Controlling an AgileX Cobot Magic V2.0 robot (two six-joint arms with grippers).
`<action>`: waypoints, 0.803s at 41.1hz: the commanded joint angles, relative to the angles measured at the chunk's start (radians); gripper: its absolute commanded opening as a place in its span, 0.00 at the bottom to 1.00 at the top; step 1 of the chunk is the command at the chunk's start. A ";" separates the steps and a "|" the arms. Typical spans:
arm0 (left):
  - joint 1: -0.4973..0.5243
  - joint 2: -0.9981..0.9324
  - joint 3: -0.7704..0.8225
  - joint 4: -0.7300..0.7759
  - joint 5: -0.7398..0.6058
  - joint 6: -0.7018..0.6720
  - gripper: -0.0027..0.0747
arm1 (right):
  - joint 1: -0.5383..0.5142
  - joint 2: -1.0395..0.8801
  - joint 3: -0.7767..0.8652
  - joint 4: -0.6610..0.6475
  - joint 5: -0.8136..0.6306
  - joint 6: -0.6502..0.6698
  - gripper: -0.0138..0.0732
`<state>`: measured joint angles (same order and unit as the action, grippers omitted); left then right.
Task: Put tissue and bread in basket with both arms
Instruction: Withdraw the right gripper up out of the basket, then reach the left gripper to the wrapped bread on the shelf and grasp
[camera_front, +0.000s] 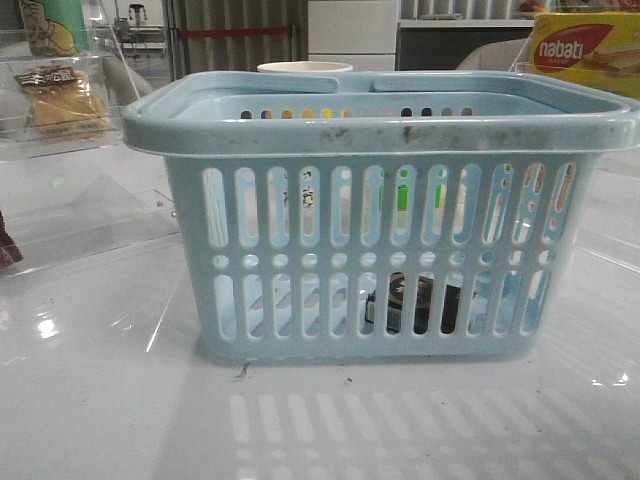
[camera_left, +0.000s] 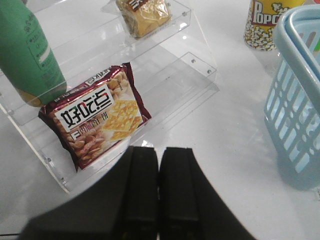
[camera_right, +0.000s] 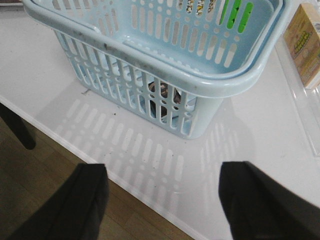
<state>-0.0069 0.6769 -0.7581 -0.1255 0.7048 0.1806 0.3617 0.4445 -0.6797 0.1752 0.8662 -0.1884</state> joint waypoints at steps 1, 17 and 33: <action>0.000 0.002 -0.030 -0.026 -0.104 -0.003 0.17 | 0.002 0.006 -0.025 -0.003 -0.071 0.003 0.81; 0.000 0.006 -0.030 -0.027 -0.151 0.003 0.21 | 0.002 0.006 -0.025 -0.003 -0.071 0.003 0.81; 0.000 0.302 -0.132 -0.047 -0.296 0.029 0.90 | 0.002 0.006 -0.025 -0.003 -0.071 0.003 0.81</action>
<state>0.0044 0.9030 -0.8138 -0.1602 0.5062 0.2091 0.3617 0.4445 -0.6797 0.1746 0.8662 -0.1840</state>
